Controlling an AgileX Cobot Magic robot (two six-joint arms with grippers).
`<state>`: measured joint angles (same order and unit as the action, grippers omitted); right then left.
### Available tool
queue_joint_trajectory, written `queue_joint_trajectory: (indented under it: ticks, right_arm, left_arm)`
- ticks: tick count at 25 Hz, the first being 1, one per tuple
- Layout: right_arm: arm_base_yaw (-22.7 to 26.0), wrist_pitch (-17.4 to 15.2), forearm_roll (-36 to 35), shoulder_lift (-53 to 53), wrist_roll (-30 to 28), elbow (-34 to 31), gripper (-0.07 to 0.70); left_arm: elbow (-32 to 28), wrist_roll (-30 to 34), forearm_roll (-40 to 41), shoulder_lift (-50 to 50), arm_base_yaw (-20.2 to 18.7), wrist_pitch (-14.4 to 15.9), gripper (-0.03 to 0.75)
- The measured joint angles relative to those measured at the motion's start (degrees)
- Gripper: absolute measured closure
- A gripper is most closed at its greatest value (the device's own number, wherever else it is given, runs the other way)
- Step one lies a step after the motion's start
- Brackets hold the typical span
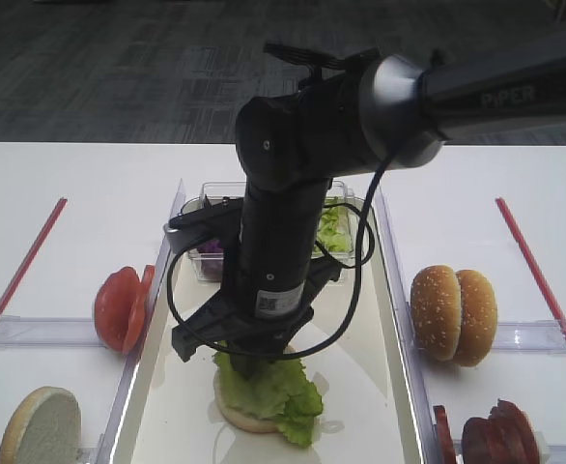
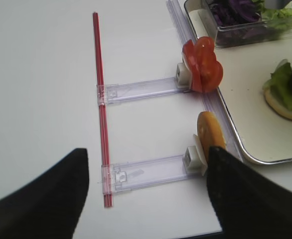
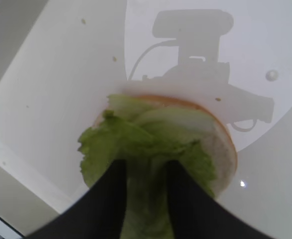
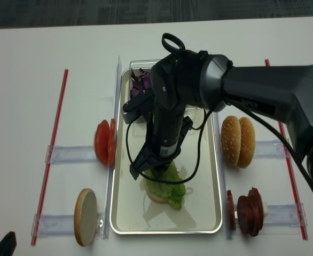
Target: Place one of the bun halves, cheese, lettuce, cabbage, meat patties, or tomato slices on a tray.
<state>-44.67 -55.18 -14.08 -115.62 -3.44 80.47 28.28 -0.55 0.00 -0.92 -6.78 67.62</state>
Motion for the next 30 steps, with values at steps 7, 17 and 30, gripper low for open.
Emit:
queue_joint_trajectory:
  ticks: [7, 17, 30]
  right_arm:
    - [0.0, 1.0, -0.2, 0.0, -0.1, 0.0, 0.172]
    - [0.0, -3.9, -0.2, -0.1, -0.1, 6.2, 0.164]
    - [0.0, -13.4, -0.5, 0.3, 0.7, 11.0, 0.164]
  left_arm:
    - [0.0, -0.1, 0.0, 0.0, 0.0, 0.0, 0.24]
    - [0.0, -0.1, 0.0, 0.0, 0.0, 0.0, 0.24]
    - [0.0, -0.2, 0.0, 0.0, 0.0, 0.0, 0.24]
